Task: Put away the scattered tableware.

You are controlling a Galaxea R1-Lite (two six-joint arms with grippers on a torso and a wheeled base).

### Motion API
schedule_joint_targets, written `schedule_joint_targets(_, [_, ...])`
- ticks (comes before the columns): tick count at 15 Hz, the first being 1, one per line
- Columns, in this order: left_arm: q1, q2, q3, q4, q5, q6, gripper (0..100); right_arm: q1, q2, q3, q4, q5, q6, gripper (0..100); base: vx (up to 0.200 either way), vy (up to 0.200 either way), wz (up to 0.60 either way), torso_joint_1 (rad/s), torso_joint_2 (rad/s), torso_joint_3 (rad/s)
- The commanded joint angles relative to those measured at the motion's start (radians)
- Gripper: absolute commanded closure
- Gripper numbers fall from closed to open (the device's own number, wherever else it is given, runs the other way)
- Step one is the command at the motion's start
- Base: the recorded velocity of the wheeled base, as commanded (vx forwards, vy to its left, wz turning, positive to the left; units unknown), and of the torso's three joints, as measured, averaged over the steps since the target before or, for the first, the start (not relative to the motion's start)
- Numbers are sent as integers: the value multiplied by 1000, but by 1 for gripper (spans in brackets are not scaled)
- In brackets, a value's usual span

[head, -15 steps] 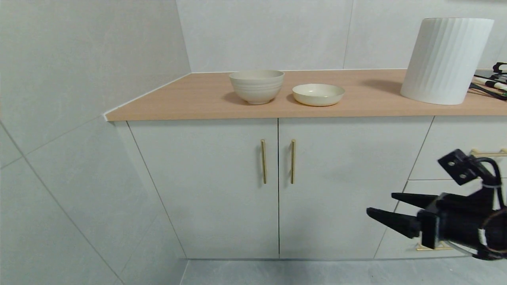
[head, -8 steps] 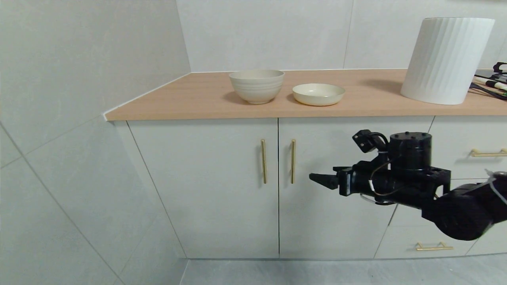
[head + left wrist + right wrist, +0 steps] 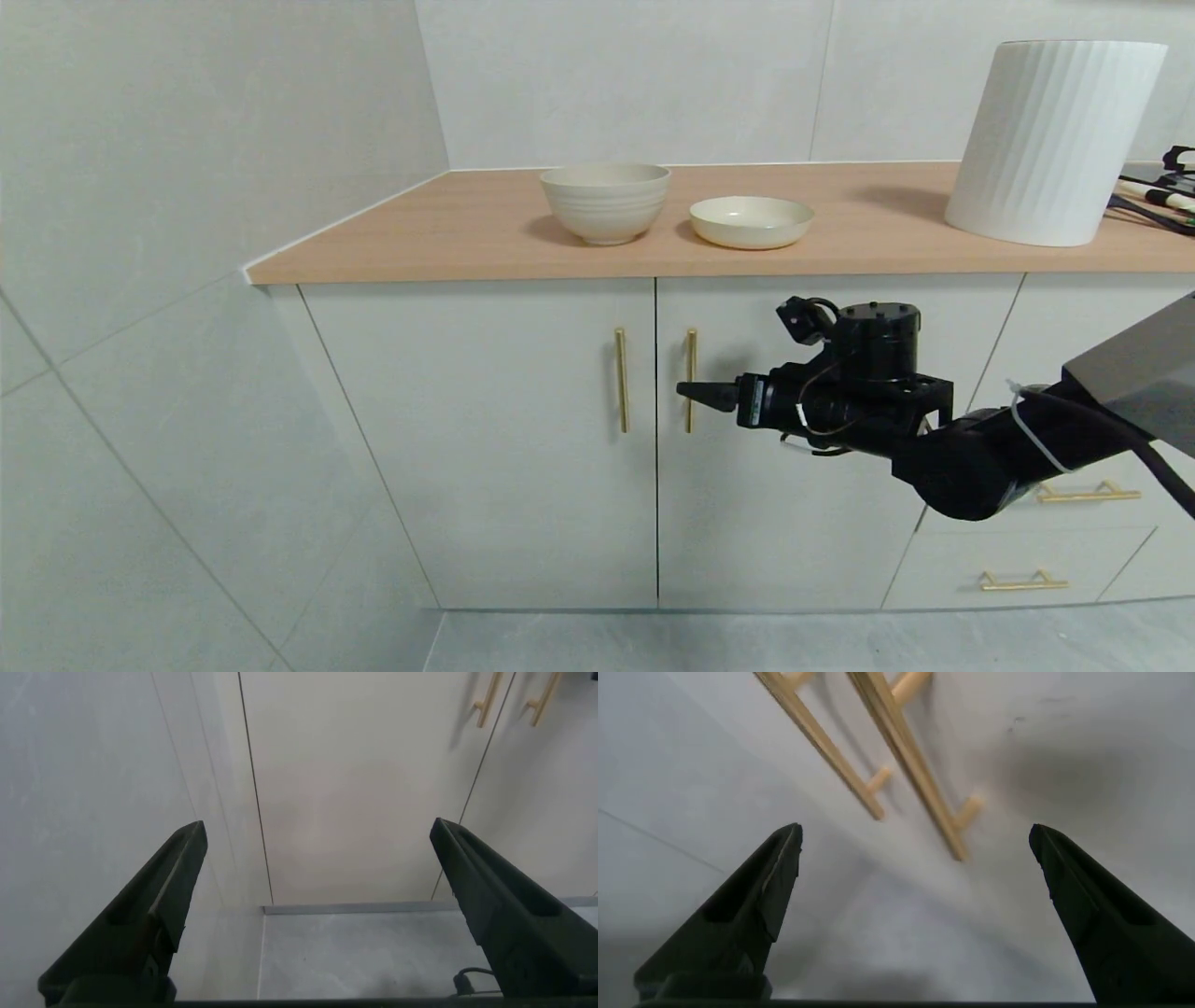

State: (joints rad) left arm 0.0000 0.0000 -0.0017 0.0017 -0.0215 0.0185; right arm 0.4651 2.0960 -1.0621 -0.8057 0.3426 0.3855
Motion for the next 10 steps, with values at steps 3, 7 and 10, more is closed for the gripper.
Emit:
schedule_joint_targets(3, [0, 2, 0, 1, 0, 0, 0, 13, 32, -39, -9, 7, 33, 0, 0, 0, 0, 0, 0, 0])
schedule_joint_targets(7, [0, 2, 0, 0, 0, 0, 0, 38, 72, -75, -9, 1, 32, 0, 0, 0, 0, 0, 0, 0])
schedule_joint_targets(10, [0, 2, 0, 0, 0, 0, 0, 47, 88, -99, -15, -2, 33, 0, 0, 0, 0, 0, 0, 0])
